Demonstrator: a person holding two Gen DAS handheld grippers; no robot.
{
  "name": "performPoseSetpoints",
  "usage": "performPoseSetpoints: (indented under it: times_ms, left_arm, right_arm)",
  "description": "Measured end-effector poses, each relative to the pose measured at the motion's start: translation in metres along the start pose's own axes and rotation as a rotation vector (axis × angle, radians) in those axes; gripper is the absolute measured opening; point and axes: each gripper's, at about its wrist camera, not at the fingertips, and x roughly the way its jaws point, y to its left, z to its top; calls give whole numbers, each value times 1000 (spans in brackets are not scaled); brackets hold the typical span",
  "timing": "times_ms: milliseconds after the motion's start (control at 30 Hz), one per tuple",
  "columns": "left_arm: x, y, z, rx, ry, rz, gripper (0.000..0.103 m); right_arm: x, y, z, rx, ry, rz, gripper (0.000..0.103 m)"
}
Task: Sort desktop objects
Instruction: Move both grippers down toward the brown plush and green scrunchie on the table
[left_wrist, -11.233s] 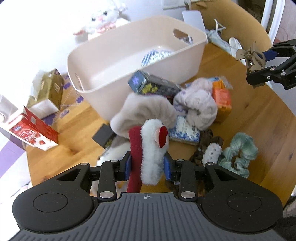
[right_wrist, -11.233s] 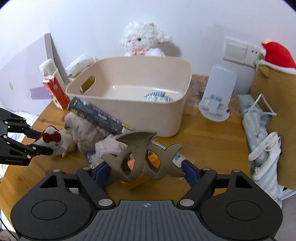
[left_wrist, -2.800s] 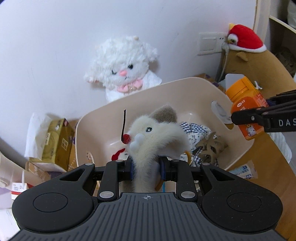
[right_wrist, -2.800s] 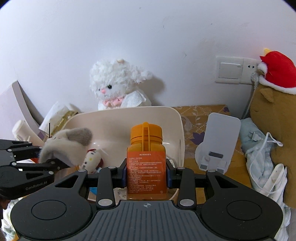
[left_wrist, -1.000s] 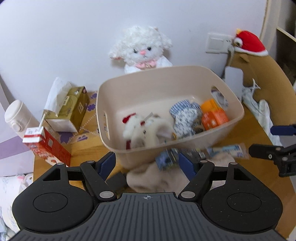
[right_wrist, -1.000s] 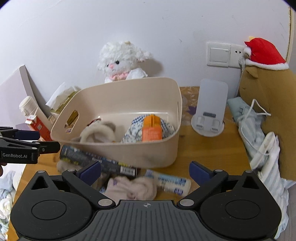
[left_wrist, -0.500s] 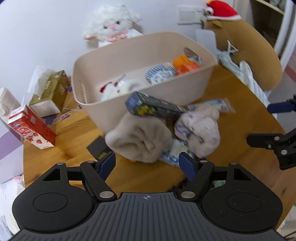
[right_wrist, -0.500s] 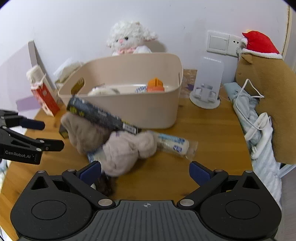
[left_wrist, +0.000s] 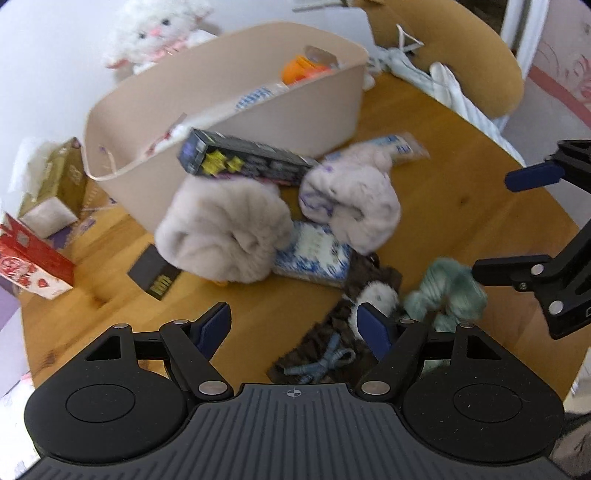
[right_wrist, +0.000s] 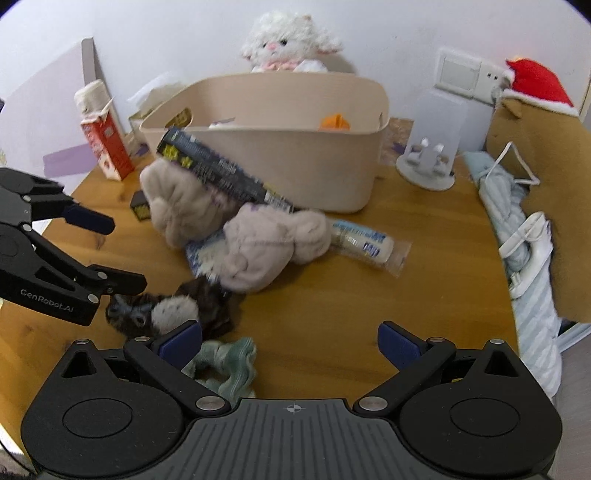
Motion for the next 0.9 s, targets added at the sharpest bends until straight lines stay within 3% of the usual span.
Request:
performPoseSetpoints:
  times_ms: [367,733,900]
  left_arm:
    - [27,-7,-11,10,98,-44,76]
    - [51,-18,-5,35,140,-62,76]
    - [60,-19,-2,24,156,-101,64]
  right_arm:
    - [21,6,-18,-16,78,12,102]
    - [31,2,-21,-11,121,5,87]
    - [36,3,-22,-13,151,23,72]
